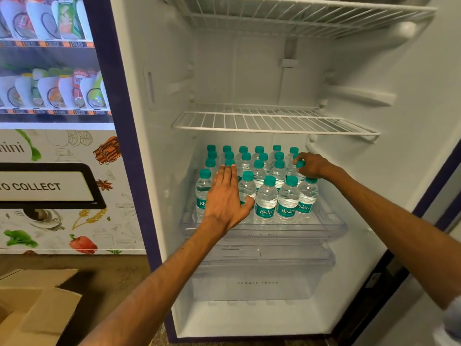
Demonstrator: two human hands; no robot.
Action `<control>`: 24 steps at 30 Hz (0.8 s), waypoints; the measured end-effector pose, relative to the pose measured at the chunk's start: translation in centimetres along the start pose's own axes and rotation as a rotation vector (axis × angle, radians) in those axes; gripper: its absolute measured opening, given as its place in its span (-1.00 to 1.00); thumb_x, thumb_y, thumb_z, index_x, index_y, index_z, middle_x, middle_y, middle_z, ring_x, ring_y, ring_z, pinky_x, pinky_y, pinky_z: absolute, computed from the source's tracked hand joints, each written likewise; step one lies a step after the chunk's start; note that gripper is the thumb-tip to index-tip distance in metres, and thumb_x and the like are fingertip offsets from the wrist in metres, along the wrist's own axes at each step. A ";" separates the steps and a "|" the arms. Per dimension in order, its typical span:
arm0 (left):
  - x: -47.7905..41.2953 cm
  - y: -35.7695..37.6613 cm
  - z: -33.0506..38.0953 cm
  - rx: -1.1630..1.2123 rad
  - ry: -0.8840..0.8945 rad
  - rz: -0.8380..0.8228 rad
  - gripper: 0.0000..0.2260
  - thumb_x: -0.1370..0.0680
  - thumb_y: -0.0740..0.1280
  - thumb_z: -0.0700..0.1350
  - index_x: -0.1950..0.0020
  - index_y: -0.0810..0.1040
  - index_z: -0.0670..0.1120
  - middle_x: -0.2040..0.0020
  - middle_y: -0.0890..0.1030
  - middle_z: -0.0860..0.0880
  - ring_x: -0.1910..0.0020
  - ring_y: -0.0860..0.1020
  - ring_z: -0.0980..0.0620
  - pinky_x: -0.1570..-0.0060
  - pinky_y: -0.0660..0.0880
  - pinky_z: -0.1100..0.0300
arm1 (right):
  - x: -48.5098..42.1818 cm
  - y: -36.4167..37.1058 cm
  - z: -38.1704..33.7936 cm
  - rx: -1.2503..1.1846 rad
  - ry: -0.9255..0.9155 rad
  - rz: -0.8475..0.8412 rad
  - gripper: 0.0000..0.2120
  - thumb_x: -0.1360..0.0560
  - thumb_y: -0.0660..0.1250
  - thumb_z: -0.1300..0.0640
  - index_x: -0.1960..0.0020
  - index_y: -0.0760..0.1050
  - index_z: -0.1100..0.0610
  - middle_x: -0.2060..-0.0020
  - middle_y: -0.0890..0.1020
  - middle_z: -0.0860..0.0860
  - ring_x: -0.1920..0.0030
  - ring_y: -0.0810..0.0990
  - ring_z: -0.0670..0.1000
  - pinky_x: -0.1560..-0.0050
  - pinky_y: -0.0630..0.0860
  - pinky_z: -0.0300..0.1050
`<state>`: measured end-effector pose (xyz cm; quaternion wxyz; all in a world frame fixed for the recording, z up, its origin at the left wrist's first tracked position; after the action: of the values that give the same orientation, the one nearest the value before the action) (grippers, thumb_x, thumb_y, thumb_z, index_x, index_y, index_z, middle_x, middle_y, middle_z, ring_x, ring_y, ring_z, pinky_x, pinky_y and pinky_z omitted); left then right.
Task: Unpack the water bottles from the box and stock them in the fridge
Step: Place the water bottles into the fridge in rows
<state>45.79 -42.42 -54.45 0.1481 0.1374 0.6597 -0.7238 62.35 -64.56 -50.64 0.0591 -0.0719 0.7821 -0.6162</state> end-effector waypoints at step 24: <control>1.0 -1.5 0.2 0.035 0.033 -0.134 -0.27 -0.61 0.06 0.23 -0.59 -0.18 -0.13 -0.59 -0.15 -0.12 -0.57 -0.17 -0.08 -0.48 -0.22 0.08 | 6.5 -1.2 -1.1 -0.211 -0.134 0.369 -0.68 -0.61 0.18 0.02 -0.26 0.51 0.14 -0.25 0.51 0.21 -0.17 0.51 0.19 -0.16 0.49 0.07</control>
<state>44.27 -42.55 -53.41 0.0863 0.1074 0.6570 -0.7412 55.77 -65.03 -49.29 0.2150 0.0257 0.8364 -0.5036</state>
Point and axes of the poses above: each hand's wrist, its own x-axis away from the middle knuckle, its own y-axis out of the palm, z = x × y, the point moved 4 cm from there along -x, towards the middle knuckle
